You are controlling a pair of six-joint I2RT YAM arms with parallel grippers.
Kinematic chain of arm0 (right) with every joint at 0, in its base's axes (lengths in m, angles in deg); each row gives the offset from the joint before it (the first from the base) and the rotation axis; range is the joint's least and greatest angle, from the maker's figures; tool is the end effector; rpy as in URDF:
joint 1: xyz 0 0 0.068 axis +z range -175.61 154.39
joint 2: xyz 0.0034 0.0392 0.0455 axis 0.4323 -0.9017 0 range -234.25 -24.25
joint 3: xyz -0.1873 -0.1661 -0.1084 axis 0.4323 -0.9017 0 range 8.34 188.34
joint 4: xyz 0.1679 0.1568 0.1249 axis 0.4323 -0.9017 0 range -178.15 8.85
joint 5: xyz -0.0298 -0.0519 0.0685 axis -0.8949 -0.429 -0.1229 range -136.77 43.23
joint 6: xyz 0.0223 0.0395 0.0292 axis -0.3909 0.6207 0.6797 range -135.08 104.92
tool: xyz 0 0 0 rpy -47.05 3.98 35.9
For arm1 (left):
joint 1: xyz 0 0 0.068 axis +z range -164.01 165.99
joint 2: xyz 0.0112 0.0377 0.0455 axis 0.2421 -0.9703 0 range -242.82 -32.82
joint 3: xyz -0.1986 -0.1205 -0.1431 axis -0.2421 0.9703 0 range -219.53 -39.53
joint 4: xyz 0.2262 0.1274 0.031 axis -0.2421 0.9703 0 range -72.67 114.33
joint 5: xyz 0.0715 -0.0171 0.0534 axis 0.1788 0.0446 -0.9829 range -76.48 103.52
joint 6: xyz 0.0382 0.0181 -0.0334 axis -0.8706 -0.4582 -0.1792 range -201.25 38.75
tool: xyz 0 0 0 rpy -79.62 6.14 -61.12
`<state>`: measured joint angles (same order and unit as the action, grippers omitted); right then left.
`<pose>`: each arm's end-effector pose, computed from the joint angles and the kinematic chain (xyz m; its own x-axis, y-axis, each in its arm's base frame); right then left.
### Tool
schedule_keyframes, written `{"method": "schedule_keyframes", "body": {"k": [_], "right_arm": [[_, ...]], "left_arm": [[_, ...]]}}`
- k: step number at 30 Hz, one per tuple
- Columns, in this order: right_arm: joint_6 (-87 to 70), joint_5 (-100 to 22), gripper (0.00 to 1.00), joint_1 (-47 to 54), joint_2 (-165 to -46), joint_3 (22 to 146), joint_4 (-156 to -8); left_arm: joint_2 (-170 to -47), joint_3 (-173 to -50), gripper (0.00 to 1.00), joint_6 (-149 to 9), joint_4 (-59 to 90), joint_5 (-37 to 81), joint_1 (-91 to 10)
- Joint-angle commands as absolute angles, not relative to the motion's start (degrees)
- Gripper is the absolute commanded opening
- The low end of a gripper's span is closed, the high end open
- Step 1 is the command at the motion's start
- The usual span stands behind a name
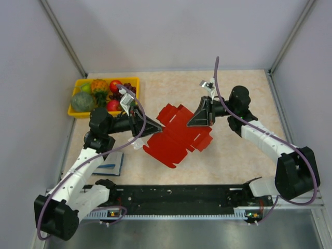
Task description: Fold the paper box
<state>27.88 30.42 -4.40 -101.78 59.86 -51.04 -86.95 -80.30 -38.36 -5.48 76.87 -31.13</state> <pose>0.2590 0.1378 0.3236 -0.6238 -0.0801 -0.7775 -0.7677 -0.1239 0.6287 0.1877 -0.0911 0.3440 -0.5483 -0.1506 -0.8226 0.8208 0.0911 -0.5638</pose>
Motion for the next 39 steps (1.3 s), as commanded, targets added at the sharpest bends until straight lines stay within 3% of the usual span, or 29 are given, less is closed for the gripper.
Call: {"method": "schedule_keyframes", "body": {"k": [1,5,9,17,25,28,29,30,31,35,39], "right_arm": [[26.1,28.3,0.0,-4.3,-100.9,61.9,-51.1],[28.0,28.0,0.0,-3.8,-100.4,62.0,-48.5],[28.3,27.7,0.0,-3.7,-100.5,62.0,-48.4],[35.4,24.5,0.0,-2.4,-100.4,60.1,-39.1],[42.4,23.7,0.0,-1.4,-102.1,59.1,-29.0],[24.4,21.7,0.0,-1.3,-100.8,61.2,-53.1],[18.0,18.0,0.0,-1.3,-99.9,63.5,-69.5],[7.0,15.6,0.0,-1.3,-99.7,64.8,-77.7],[3.1,13.5,0.0,-1.2,-99.7,65.8,-83.5],[-4.7,8.0,0.0,-1.4,-99.6,66.4,-94.4],[-8.3,9.5,0.0,-1.3,-100.4,64.9,-96.3]], "left_arm": [[-86.5,-83.6,0.3,-43.5,0.4,74.8,-33.8],[-86.4,-86.8,0.26,-50.4,8.4,71.2,-35.5],[-84.1,-85.1,0.27,-47.3,3.3,69.6,-35.3],[-87.9,-85.0,0.18,-45.7,4.1,70.6,-37.7],[-87.9,-85.9,0.22,-54.2,15.6,58.5,-39.8],[-87.8,-86.3,0.25,-57.2,17.1,55.2,-39.8],[-87.3,-87.0,0.28,-57.4,19.6,54.6,-39.8],[-86.8,-87.2,0.33,-57.6,19.8,54.3,-39.8],[-84.9,-87.0,0.46,-57.7,19.4,53.5,-39.8],[-79.8,-87.1,0.64,-59.6,21.7,46.7,-39.8],[-79.1,-86.3,0.69,-61.8,22.8,39.5,-39.7]]}}
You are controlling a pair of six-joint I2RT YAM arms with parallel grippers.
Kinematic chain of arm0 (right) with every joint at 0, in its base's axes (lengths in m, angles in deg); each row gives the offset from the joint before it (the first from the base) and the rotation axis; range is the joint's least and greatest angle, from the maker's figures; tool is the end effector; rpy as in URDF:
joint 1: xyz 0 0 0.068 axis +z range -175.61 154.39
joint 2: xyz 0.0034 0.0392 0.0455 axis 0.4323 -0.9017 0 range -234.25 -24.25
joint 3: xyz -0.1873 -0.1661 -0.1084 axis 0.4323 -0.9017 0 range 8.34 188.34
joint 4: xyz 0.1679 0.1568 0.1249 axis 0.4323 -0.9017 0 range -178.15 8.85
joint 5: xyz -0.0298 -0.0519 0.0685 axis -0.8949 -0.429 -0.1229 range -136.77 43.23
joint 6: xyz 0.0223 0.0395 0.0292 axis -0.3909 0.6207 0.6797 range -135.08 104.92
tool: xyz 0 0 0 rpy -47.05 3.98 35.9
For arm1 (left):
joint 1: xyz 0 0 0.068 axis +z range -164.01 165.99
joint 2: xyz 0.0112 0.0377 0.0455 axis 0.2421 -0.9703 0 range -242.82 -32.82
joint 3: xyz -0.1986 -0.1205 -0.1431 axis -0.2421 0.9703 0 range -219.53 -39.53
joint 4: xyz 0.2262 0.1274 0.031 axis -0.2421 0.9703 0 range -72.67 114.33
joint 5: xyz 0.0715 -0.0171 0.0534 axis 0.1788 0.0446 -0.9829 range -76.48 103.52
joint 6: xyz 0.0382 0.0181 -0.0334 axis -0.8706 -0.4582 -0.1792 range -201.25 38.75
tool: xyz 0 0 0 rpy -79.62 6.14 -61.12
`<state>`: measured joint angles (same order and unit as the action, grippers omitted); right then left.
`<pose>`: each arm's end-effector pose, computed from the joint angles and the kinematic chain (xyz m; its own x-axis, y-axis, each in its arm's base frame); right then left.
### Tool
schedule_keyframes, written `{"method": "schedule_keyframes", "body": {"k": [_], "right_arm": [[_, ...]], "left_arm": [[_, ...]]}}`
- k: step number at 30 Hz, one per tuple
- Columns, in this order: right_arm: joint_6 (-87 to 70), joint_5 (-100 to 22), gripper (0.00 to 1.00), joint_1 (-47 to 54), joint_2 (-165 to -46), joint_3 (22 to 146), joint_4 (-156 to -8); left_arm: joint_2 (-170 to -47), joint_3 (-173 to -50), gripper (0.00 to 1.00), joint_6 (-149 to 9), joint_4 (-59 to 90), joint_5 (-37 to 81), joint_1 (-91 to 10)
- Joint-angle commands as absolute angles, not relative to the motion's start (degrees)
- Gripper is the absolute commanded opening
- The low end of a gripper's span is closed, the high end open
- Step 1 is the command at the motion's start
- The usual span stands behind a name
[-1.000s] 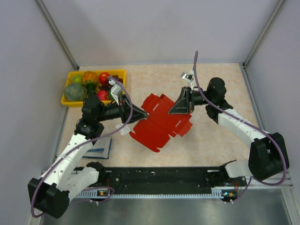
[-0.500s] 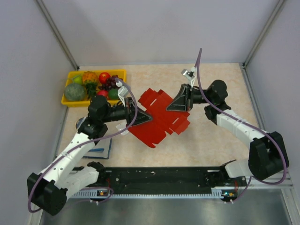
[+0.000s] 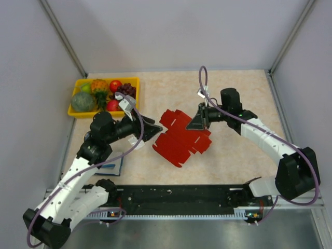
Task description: Fold the paper box
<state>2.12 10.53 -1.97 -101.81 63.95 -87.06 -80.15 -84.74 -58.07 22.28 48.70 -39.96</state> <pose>0.2586 0.1459 0.2918 -0.6745 -0.1210 -0.7283 -0.7315 0.2431 0.6370 0.1622 -0.1017 0.3459 -0.4449 -0.1413 -0.8844 0.7578 0.4669 -0.4558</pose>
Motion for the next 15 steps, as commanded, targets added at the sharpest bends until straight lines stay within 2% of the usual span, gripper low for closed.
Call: {"method": "schedule_keyframes", "body": {"k": [1,6,9,15], "right_arm": [[-9.1,9.9,0.0,-1.3,-100.5,64.8,-97.6],[-13.8,14.5,0.0,-1.2,-102.1,65.2,-100.7],[-14.8,16.0,0.0,-1.3,-103.5,65.6,-101.7],[-16.8,16.4,0.0,-1.3,-106.1,66.7,-102.2]], "left_arm": [[-81.2,-86.8,0.69,-62.7,22.7,39.1,-39.7],[-94.1,-92.7,0.83,-65.4,23.2,49.2,-39.6],[-99.3,-93.6,0.82,-68.6,20.3,52.6,-39.4],[-104.2,-91.6,0.73,-68.2,12.8,58.2,-38.8]]}}
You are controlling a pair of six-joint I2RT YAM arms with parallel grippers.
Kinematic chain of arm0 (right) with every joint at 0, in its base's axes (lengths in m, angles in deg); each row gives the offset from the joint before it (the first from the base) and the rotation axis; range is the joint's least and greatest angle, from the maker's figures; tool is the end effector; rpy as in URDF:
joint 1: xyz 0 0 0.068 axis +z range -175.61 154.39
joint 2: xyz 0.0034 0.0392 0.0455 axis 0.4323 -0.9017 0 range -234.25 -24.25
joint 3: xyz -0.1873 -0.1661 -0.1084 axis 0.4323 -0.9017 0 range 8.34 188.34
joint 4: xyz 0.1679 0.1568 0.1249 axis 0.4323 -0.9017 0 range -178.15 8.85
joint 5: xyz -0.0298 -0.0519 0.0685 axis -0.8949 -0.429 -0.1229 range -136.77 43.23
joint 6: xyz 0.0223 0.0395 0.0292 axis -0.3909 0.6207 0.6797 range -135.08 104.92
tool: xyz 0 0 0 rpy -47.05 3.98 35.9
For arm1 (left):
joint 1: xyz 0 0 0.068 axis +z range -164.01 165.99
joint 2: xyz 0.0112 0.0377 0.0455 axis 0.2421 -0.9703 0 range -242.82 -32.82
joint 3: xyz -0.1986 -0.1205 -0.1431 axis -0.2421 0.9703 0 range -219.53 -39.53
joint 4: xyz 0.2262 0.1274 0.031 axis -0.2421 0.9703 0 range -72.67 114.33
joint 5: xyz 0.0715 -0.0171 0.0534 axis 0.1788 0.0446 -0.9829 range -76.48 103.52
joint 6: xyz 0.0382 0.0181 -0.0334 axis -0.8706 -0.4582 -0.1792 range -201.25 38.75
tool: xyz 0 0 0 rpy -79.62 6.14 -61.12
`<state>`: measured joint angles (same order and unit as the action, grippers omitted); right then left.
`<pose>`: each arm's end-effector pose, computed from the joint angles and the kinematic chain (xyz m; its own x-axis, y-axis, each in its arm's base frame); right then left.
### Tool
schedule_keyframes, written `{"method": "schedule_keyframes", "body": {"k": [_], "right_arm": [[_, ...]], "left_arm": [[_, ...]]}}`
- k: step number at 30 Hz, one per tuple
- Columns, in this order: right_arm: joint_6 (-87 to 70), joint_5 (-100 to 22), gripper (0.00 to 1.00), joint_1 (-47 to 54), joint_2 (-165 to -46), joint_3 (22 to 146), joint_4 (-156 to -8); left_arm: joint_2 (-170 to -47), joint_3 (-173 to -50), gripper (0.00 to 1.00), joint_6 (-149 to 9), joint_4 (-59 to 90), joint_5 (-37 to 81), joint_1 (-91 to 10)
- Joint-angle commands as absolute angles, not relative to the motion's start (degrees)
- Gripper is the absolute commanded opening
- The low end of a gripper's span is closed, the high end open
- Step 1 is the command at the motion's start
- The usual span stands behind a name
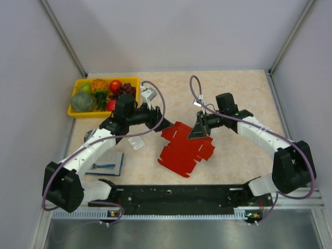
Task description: Fold the paper box
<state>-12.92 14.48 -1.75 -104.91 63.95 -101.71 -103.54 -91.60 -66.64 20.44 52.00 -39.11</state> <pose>0.2511 0.1452 0.2595 -0.6815 -0.2817 -0.6755 -0.7303 0.2025 0.6524 0.2430 -0.1383 0.3035 -0.5406 0.0352 -0.8405 0.7430 0.4885 -0.4575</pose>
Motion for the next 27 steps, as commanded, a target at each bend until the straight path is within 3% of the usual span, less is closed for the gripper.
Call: {"method": "schedule_keyframes", "body": {"k": [1,3,5,14,18,20,22,27], "right_arm": [[-16.9,16.5,0.0,-1.3,-106.3,66.9,-102.2],[-16.9,15.6,0.0,-1.3,-107.1,67.3,-102.1],[-16.9,13.4,0.0,-1.3,-107.6,67.8,-102.2],[-18.1,12.0,0.0,-1.4,-109.9,69.1,-102.2],[-17.2,8.4,0.0,-1.4,-110.9,69.6,-102.2],[-16.4,3.2,0.19,-1.4,-111.4,69.8,-102.2],[-15.5,-2.1,0.3,-1.3,-111.4,69.7,-102.1],[-16.7,-2.0,0.31,-1.4,-114.2,71.8,-102.6]], "left_arm": [[-105.1,-90.3,0.7,-67.2,11.1,60.5,-38.8],[-106.1,-89.7,0.57,-66.9,9.9,61.1,-39.2],[-107.0,-88.5,0.51,-67.8,9.3,59.5,-39.7],[-109.5,-83.0,0.45,-70.4,3.2,50.9,-41.2],[-109.9,-80.4,0.26,-69.4,-2.2,50.4,-41.3],[-110.1,-78.9,0.16,-69.3,-5.5,49.9,-41.3],[-110.8,-77.7,0.1,-70.8,-7.4,50.2,-41.3],[-112.9,-75.0,0.04,-73.8,-14.6,52.5,-41.5]]}}
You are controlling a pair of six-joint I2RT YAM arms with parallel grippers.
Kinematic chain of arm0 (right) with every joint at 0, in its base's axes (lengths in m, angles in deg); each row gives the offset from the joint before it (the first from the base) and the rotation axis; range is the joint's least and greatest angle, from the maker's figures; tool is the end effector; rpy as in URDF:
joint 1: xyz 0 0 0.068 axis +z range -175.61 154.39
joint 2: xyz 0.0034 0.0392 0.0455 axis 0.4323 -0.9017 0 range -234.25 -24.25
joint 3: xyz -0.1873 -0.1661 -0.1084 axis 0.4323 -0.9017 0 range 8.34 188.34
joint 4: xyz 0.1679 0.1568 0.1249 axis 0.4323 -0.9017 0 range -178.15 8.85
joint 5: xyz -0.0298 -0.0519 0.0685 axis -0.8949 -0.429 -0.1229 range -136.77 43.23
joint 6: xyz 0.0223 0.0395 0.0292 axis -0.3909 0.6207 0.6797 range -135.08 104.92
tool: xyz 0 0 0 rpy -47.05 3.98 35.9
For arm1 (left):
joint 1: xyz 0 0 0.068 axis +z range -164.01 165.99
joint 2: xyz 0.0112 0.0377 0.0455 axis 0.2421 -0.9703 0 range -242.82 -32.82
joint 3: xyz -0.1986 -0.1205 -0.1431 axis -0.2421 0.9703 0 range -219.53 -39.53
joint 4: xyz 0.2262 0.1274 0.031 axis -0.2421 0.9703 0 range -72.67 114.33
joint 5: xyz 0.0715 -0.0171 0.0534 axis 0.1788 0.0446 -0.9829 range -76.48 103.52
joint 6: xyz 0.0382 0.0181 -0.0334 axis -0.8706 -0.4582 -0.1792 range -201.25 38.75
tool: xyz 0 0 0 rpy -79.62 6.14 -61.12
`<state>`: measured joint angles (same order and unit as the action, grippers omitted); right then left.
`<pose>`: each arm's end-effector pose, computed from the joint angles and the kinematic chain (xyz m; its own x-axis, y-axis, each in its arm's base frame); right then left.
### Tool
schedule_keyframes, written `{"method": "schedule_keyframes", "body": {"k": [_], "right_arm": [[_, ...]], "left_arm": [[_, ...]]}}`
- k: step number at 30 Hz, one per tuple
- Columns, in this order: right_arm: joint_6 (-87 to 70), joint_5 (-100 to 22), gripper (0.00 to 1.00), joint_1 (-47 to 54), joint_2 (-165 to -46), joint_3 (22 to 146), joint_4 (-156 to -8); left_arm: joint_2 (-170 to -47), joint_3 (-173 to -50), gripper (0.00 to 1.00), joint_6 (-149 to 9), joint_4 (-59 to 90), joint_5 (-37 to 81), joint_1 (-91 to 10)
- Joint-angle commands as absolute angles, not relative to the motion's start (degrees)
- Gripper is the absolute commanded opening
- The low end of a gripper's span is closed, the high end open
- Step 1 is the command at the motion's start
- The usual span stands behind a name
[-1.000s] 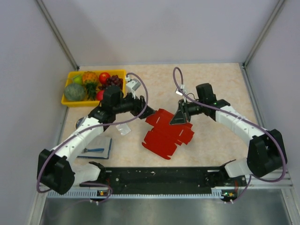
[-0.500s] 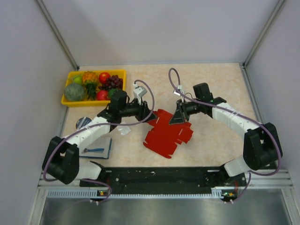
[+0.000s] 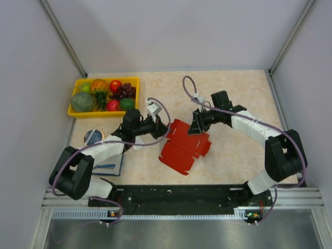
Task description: Fold the paper box
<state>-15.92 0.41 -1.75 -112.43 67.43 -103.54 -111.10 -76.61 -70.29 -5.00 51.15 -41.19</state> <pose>0.2786 0.1518 0.2338 -0.7052 -0.3229 -0.6312 -0.7032 0.4320 0.5647 0.2453 -0.1504 0.2228 -0.4489 0.0613 -0.8915 0.8050 0.4607 -0.3737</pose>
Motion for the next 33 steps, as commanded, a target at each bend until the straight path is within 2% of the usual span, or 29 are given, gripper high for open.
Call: {"method": "schedule_keyframes", "body": {"k": [1,6,12,15,20,24,28,30,32,33], "right_arm": [[-16.8,-1.6,0.31,-1.4,-114.5,72.4,-102.6],[-18.1,0.6,0.33,-2.5,-116.9,74.3,-103.0],[-18.9,-0.7,0.26,-2.4,-117.0,74.7,-104.1],[-18.2,-2.2,0.2,-2.1,-116.4,74.7,-104.3],[-17.9,-7.2,0.25,-1.4,-115.2,74.3,-105.8],[-17.7,-7.3,0.11,-1.4,-114.6,73.4,-105.8],[-17.4,-10.5,0.02,-0.7,-113.7,72.7,-105.8],[-17.4,-12.3,0.0,0.3,-112.8,72.2,-105.8],[-16.9,-19.6,0.0,2.4,-111.9,71.4,-105.0],[-16.9,-22.1,0.0,3.2,-111.5,70.7,-104.8]], "left_arm": [[-113.3,-74.9,0.03,-74.2,-15.3,53.2,-41.5],[-116.1,-75.8,0.02,-76.4,-14.6,53.9,-41.3],[-117.8,-76.4,0.02,-76.3,-15.0,53.0,-41.4],[-118.5,-76.4,0.02,-76.0,-14.8,51.7,-41.4],[-119.6,-76.6,0.02,-75.1,-16.3,51.0,-41.4],[-120.3,-77.5,0.02,-74.6,-16.2,50.5,-41.3],[-120.9,-77.8,0.02,-74.3,-16.0,49.8,-41.4],[-121.3,-78.0,0.02,-73.6,-16.0,49.2,-41.4],[-121.8,-78.1,0.04,-72.6,-16.0,47.8,-41.4],[-122.1,-78.4,0.09,-71.5,-16.0,47.5,-41.4]]}}
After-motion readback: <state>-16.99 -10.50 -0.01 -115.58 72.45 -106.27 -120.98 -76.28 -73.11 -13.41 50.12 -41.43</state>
